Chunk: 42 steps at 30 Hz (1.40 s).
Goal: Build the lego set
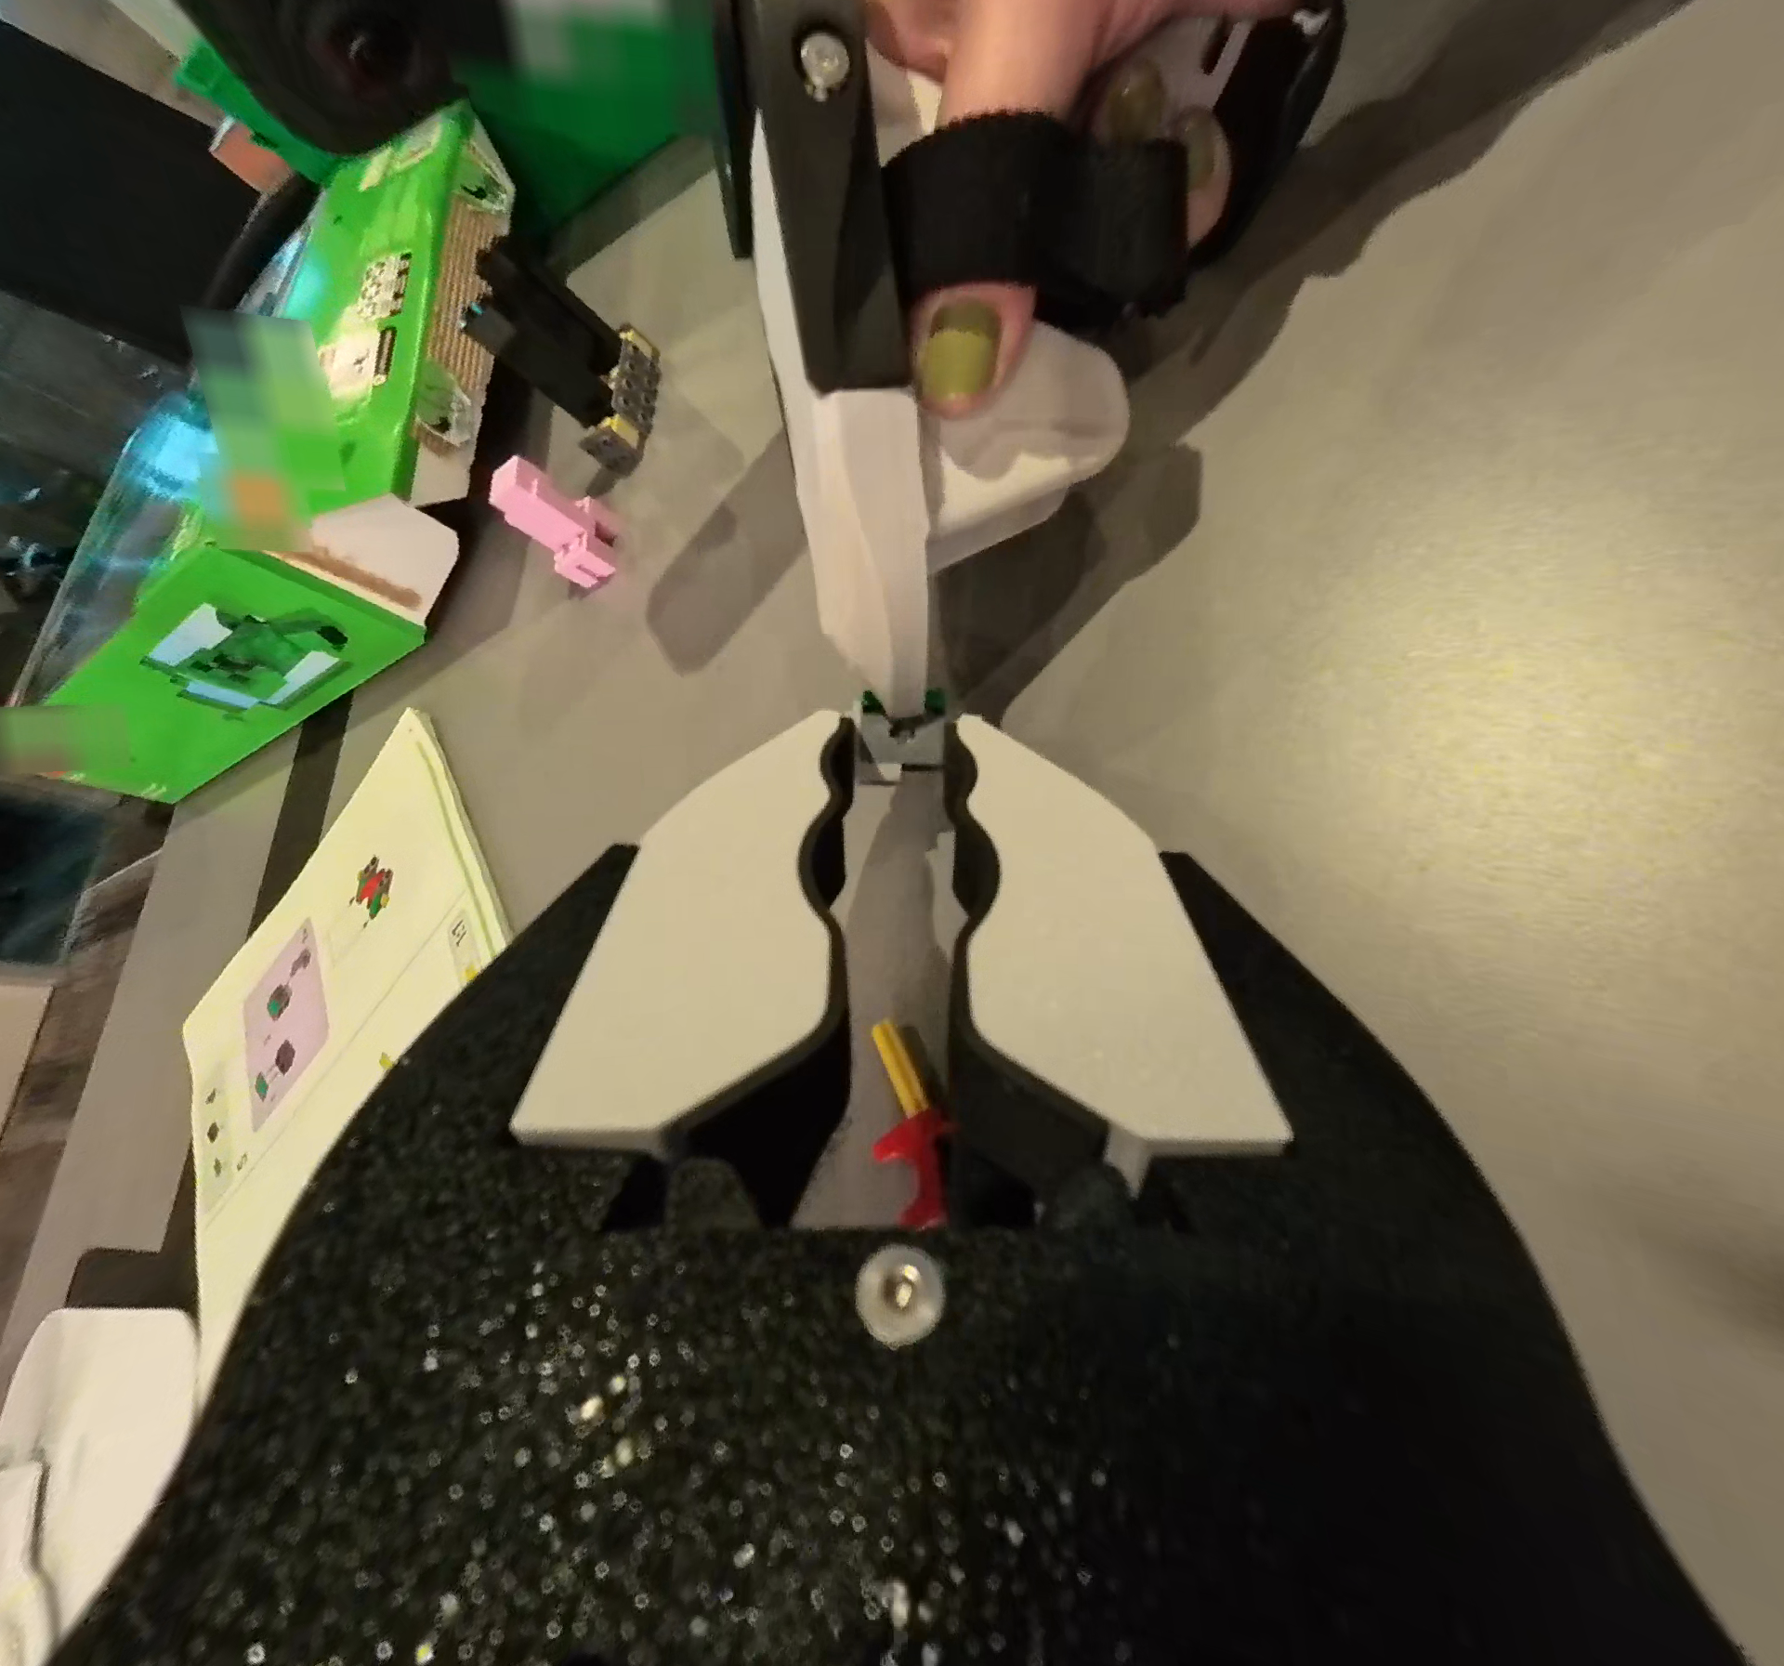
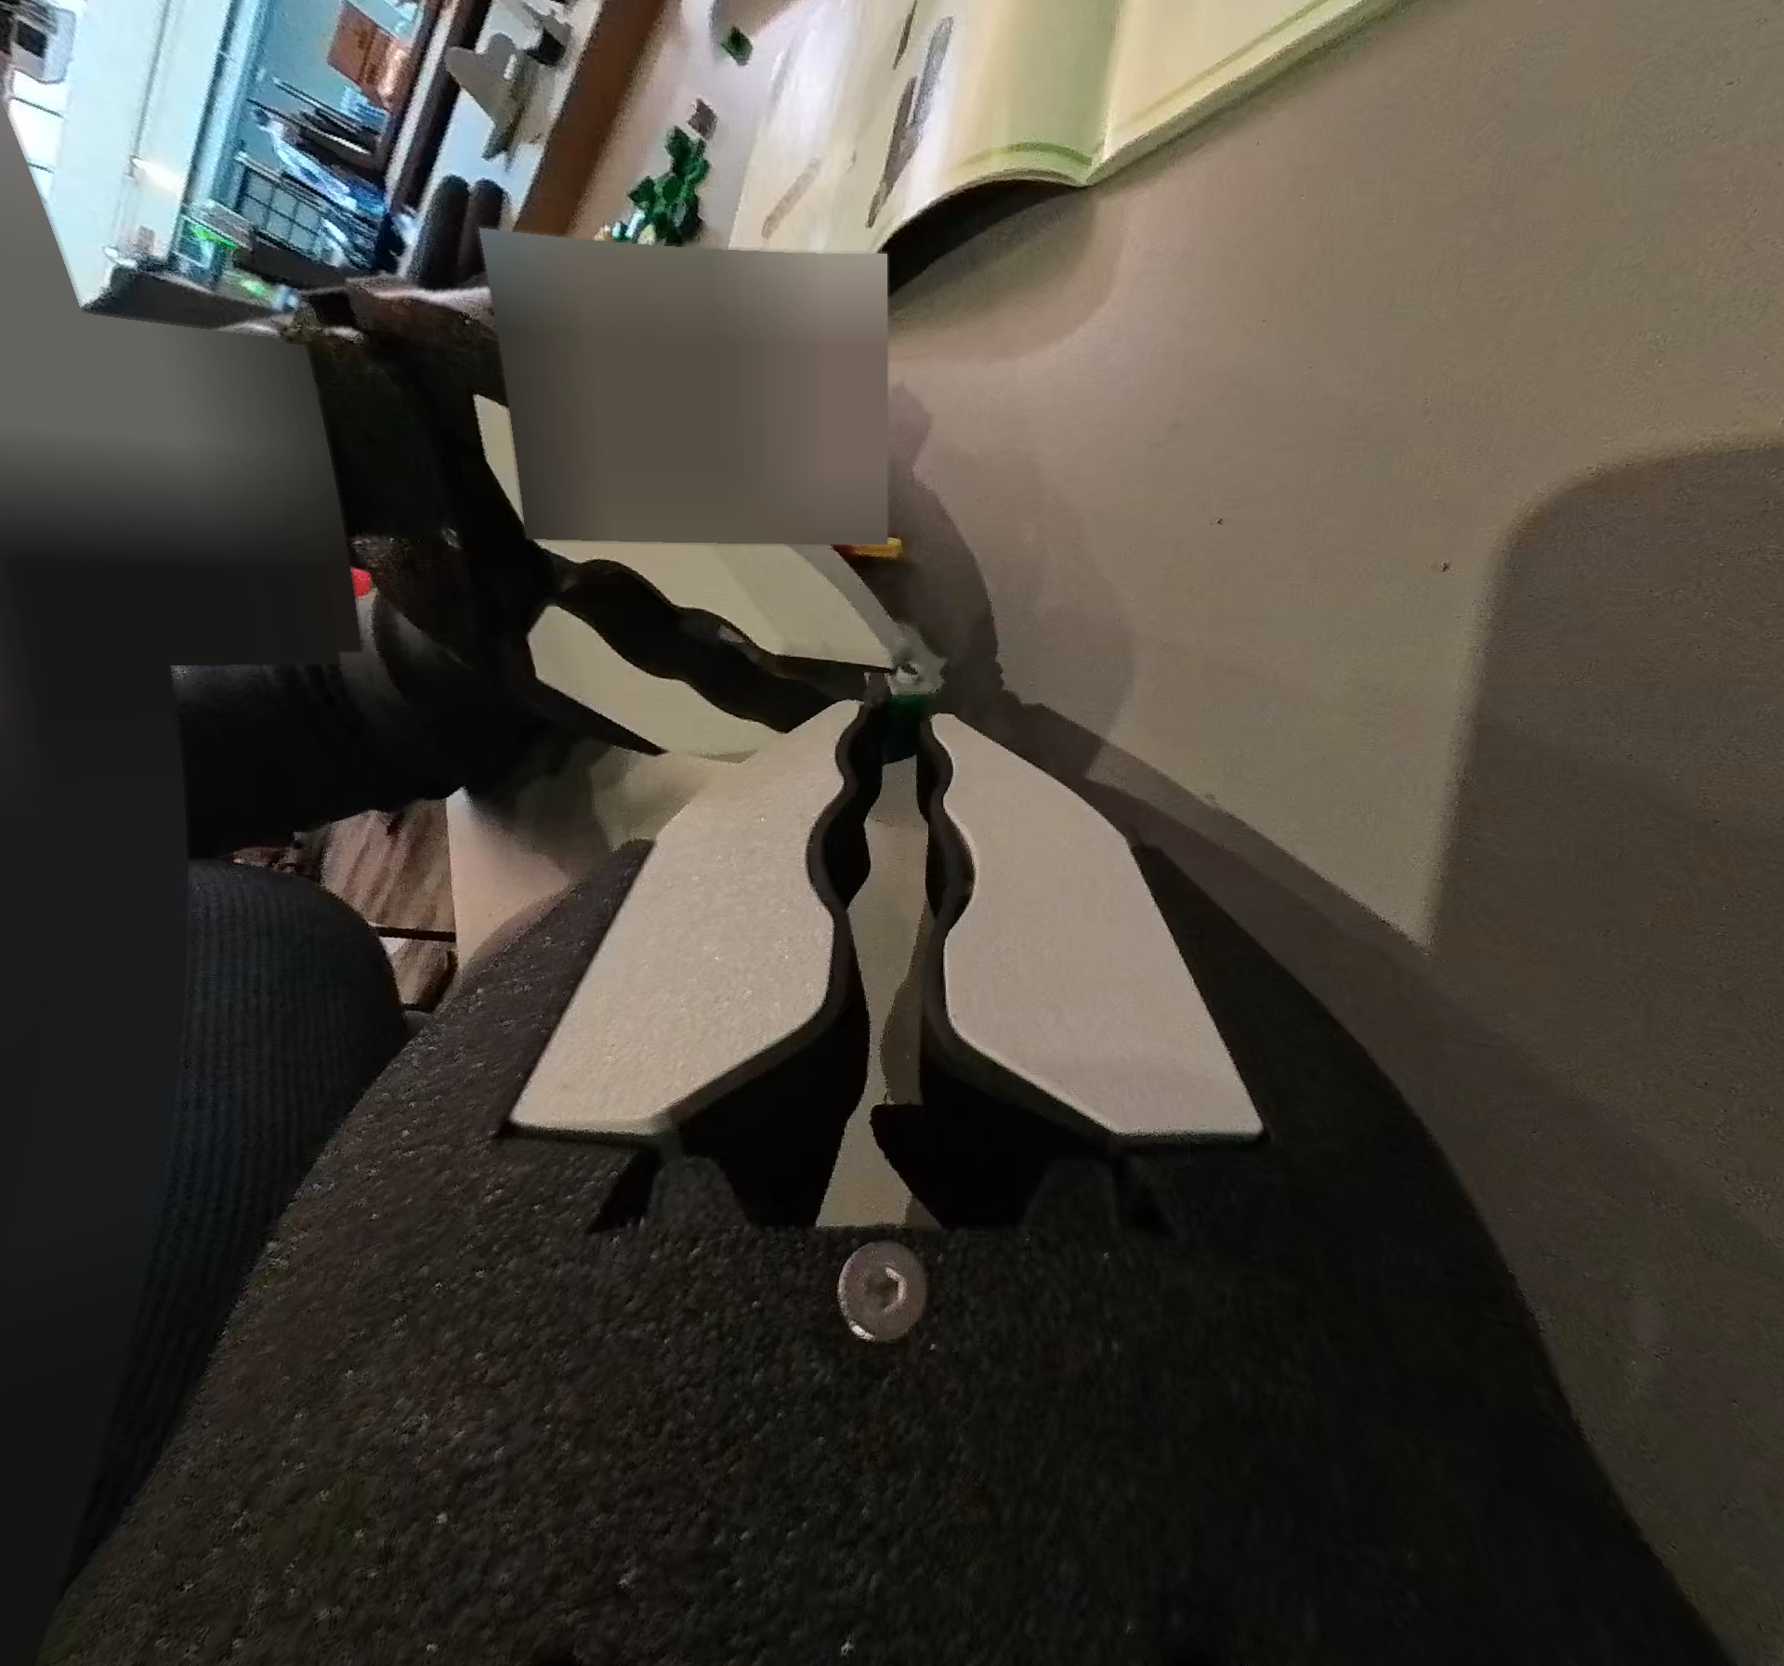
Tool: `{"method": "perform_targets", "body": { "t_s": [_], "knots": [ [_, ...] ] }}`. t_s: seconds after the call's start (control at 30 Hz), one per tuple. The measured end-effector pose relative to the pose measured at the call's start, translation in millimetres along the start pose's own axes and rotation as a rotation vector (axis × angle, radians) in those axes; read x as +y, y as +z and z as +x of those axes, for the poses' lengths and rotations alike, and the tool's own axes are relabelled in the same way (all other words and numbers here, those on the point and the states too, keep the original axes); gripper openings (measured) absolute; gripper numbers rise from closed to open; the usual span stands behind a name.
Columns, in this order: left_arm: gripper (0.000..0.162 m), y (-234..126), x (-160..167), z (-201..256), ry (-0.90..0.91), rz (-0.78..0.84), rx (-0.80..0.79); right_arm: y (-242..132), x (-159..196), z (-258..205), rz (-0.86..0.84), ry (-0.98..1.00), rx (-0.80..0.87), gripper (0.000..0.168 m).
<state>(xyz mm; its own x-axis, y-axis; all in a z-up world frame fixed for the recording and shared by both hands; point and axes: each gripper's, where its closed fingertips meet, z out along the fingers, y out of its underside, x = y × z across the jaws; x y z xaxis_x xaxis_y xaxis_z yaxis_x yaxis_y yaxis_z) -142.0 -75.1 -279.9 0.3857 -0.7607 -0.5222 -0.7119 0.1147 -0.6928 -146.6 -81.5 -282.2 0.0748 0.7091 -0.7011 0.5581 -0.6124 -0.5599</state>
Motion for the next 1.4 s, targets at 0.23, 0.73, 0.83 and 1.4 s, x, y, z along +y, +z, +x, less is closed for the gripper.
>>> {"method": "perform_targets", "body": {
  "t_s": [0.23, 0.73, 0.83, 1.4],
  "knots": [
    [0.017, 3.0, 2.1, 3.0, 0.005, -0.027, -0.002, 2.2, 3.7, 3.5, -0.035, -0.040, 0.110, 0.006],
    [0.019, 1.6, -1.8, 0.5, -0.047, 0.027, -0.018, -1.1, 2.4, 0.1, 0.005, -0.068, 0.041, 0.003],
    [0.019, 1.0, -2.2, 0.3, -0.051, 0.026, -0.021, -1.6, 2.0, -0.4, 0.011, -0.069, 0.030, 0.003],
    [0.018, -8.6, -5.7, -16.6, -0.048, 0.053, -0.164, -30.0, 17.8, 23.9, -0.282, -0.416, 0.466, 0.003]
  ]
}}
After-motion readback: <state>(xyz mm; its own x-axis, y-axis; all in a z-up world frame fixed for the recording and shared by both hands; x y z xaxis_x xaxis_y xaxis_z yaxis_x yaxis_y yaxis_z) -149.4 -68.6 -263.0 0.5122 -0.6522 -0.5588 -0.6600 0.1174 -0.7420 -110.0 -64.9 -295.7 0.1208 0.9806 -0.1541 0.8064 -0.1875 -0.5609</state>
